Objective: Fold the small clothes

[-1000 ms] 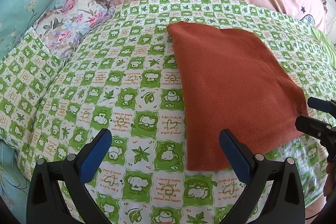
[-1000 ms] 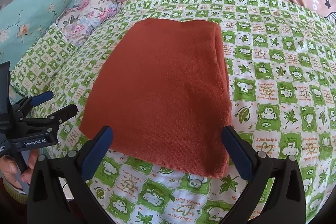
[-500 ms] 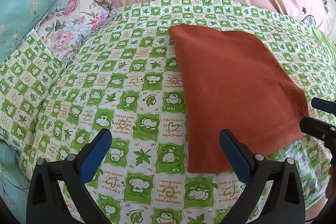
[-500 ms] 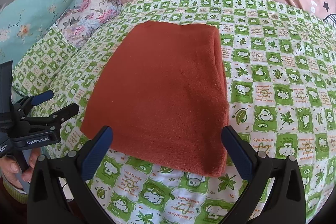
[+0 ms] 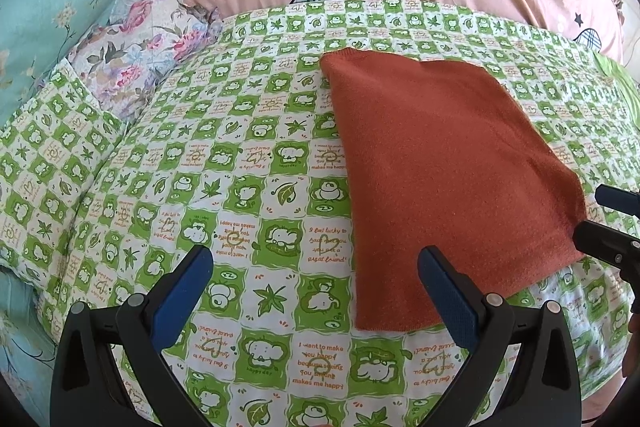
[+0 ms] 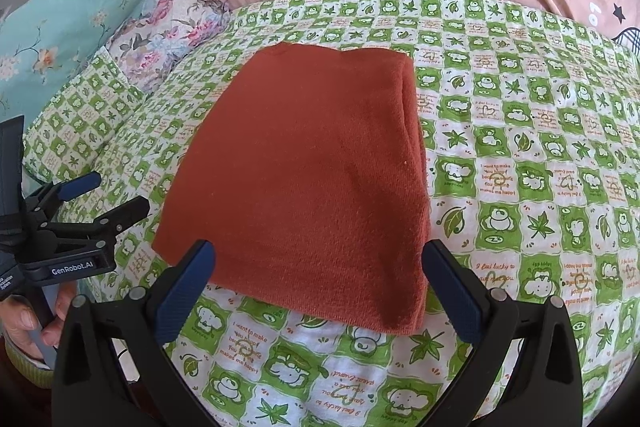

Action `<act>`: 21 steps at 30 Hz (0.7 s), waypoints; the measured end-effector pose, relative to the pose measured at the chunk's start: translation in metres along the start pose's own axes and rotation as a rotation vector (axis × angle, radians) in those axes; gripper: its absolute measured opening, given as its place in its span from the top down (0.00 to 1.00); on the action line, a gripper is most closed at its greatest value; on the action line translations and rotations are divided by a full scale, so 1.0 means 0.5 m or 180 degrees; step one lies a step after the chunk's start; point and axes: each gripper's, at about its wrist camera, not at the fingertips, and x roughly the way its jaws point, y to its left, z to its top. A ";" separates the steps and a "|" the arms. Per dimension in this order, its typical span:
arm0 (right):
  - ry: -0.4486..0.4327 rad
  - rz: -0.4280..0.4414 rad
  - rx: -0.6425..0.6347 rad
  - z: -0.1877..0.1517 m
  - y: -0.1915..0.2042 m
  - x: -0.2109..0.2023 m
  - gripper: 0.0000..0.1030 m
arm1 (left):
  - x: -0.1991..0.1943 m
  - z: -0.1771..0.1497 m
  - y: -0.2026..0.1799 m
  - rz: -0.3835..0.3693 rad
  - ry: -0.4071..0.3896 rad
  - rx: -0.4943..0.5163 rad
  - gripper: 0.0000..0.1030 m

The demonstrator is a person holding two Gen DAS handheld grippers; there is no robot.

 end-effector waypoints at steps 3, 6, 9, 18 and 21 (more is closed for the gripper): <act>0.0009 -0.0002 -0.0006 -0.002 0.003 0.002 0.00 | -0.002 0.000 0.001 -0.0004 -0.0008 0.0002 0.01; -0.0005 0.0004 -0.0004 -0.002 0.004 0.003 0.00 | -0.007 0.001 0.001 -0.0002 -0.0039 -0.0005 0.01; -0.0032 0.0011 -0.0001 -0.003 0.004 0.001 0.00 | -0.008 0.001 0.001 -0.0004 -0.0033 -0.0003 0.01; -0.0031 0.0018 -0.0003 -0.003 0.005 0.002 0.00 | -0.009 0.000 0.001 -0.0027 -0.0033 -0.0009 0.01; -0.0033 0.0016 -0.0018 -0.004 0.006 0.001 0.00 | -0.008 0.001 0.000 -0.0058 -0.0031 -0.0010 0.01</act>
